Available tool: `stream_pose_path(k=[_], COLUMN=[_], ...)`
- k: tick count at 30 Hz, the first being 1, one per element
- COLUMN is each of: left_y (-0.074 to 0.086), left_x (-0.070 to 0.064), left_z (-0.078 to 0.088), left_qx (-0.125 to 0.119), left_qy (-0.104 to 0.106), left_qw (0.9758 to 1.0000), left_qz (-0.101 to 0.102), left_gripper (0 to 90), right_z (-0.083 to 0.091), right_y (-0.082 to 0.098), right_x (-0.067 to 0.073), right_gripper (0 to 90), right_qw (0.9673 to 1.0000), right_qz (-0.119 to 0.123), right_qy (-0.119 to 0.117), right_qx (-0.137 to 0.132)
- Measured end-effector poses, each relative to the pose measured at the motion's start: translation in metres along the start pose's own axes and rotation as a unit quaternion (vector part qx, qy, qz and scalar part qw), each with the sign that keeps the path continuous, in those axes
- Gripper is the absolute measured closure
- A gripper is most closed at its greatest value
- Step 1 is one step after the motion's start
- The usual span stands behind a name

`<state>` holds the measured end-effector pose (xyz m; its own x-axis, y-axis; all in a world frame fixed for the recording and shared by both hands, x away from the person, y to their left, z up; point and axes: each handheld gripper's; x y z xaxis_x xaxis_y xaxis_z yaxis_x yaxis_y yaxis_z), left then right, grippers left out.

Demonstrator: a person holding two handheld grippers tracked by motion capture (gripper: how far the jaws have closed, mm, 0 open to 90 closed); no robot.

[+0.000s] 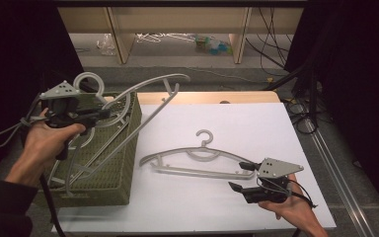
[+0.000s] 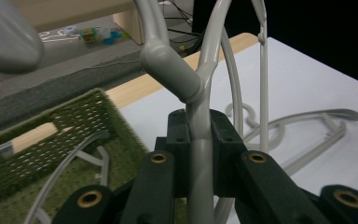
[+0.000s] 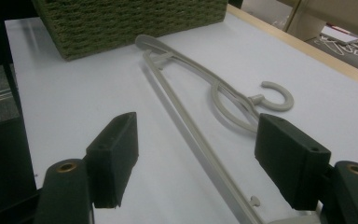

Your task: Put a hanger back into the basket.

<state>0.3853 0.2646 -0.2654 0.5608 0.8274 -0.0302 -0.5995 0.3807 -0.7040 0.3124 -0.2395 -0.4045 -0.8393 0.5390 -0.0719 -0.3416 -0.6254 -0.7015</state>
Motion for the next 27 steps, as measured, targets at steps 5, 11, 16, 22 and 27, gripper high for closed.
stream_pose_path(k=[5,11,16,22,27], left_y=[0.005,0.015,0.023,0.036,0.047], left_x=[0.026,0.053,0.072,0.092,0.102], left_z=[-0.001,-0.009,-0.015,-0.023,-0.025], left_qx=[-0.006,-0.002,0.000,0.014,0.026], left_qy=[-0.018,-0.036,-0.050,-0.071,-0.083], left_qw=[0.9998,0.9990,0.9979,0.9962,0.9947], left_qz=[0.008,0.026,0.042,0.048,0.055], left_gripper=[80.2,80.2,80.2,80.1,80.1], right_z=[-0.001,-0.004,-0.005,-0.005,-0.006], right_y=[0.001,0.001,0.001,0.002,0.002], right_x=[0.000,0.001,0.000,0.001,0.001], right_gripper=[30.9,30.6,30.4,30.0,29.6], right_qw=[1.0000,1.0000,0.9999,0.9999,0.9999], right_qz=[-0.002,0.000,0.000,0.001,0.000], right_qy=[-0.001,-0.007,-0.008,-0.012,-0.012], right_qx=[0.003,0.006,0.007,0.008,0.002])
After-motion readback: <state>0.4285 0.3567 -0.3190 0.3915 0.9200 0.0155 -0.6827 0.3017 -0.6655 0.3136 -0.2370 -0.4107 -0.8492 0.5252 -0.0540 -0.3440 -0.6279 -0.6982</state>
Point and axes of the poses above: each handheld gripper's, and its own axes: z roughly backward along the jaws, y roughly out of its underside, x roughly to its left, and after that the axes turned 15 degrees about x, right-handed
